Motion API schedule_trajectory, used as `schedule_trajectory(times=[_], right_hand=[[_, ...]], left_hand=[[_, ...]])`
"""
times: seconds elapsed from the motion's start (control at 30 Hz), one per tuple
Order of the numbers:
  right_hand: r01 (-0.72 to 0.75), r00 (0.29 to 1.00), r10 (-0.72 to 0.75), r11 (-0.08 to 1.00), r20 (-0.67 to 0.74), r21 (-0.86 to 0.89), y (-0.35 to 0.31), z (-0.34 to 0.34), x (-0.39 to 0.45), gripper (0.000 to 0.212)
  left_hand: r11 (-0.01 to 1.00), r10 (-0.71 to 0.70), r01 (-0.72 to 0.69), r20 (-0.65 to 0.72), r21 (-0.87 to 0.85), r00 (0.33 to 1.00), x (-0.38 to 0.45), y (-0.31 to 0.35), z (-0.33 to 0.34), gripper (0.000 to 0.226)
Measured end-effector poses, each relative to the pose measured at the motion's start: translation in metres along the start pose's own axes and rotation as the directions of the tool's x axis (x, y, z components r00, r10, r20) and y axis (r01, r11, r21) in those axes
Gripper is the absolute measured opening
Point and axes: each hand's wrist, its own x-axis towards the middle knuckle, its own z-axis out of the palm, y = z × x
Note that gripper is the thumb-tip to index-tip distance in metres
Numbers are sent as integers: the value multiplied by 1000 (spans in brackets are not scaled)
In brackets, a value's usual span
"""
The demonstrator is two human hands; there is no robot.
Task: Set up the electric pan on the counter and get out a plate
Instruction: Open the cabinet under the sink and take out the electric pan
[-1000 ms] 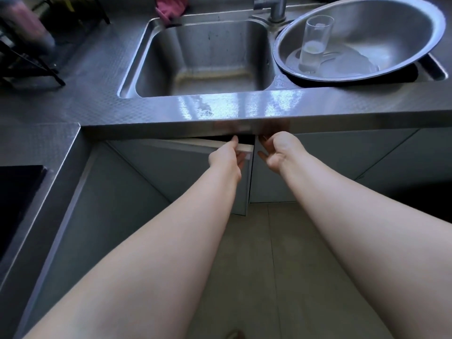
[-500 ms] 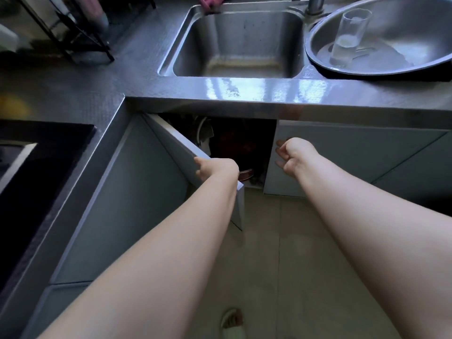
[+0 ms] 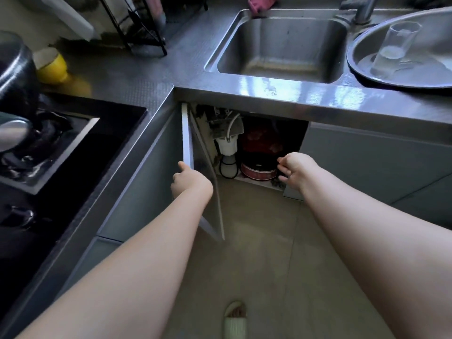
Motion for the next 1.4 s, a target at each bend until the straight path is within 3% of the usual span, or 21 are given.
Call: schedule_trajectory(times=[0.17, 0.4, 0.47, 0.53, 0.67, 0.8, 0.9, 1.07, 1.17, 1.27, 1.4], right_hand=[[3, 1000, -3, 997, 0, -78, 7, 12, -2, 43], [31, 999, -33, 999, -41, -28, 0, 9, 9, 43], [71, 997, -73, 996, -38, -57, -8, 2, 8, 47], [127, 991, -130, 986, -20, -112, -19, -6, 9, 47], [138, 988, -144, 987, -63, -83, -30, -17, 22, 17], [121, 984, -118, 993, -130, 14, -30, -17, 40, 24], [108, 986, -109, 994, -126, -20, -28, -16, 55, 23], [66, 989, -79, 992, -122, -106, -25, -11, 81, 41], [41, 993, -56, 988, -100, -148, -21, 5, 100, 40], [31, 993, -46, 991, -110, -131, -18, 22, 124, 23], [42, 987, -57, 994, -151, -98, -9, 36, 159, 18]], left_hand=[[958, 145, -93, -178, 272, 973, 13, -32, -3, 78], [751, 324, -119, -206, 650, 923, 20, -49, -7, 92], [682, 324, -79, -204, 727, 924, 23, -48, -10, 85], [655, 269, -33, -192, 755, 944, 28, -44, -13, 63], [623, 208, -37, -120, 782, 971, 43, -31, -8, 50], [654, 256, -130, -56, 745, 965, 49, -8, 5, 52], [692, 282, -208, 6, 692, 960, 59, 14, 19, 58], [762, 318, -362, 177, 536, 931, 75, 50, 41, 67], [802, 319, -418, 284, 428, 904, 94, 72, 57, 57], [842, 411, -505, 384, 187, 827, 114, 93, 70, 54], [868, 496, -452, 409, -207, 766, 136, 110, 83, 70]])
